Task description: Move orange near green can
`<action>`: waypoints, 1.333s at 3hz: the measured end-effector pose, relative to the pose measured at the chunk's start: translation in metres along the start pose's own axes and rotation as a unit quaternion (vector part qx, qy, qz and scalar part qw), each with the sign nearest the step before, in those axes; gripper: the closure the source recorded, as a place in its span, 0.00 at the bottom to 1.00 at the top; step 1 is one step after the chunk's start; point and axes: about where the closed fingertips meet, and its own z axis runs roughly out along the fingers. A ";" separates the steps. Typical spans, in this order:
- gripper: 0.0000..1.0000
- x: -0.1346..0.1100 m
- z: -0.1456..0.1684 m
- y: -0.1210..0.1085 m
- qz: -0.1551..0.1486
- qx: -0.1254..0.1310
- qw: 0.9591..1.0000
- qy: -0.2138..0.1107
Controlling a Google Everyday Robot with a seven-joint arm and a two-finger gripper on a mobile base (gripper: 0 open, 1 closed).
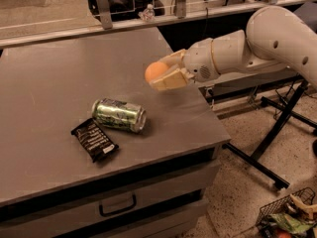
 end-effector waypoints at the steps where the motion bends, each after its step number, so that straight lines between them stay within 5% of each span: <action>1: 1.00 0.002 0.009 0.013 0.000 -0.023 1.000 -0.018; 2: 1.00 0.001 0.022 0.028 0.000 -0.048 0.998 -0.035; 4: 0.61 0.008 0.032 0.042 0.007 -0.065 0.997 -0.029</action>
Offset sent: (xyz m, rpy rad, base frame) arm -0.0323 0.0367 -0.0237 0.1074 0.0447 0.1404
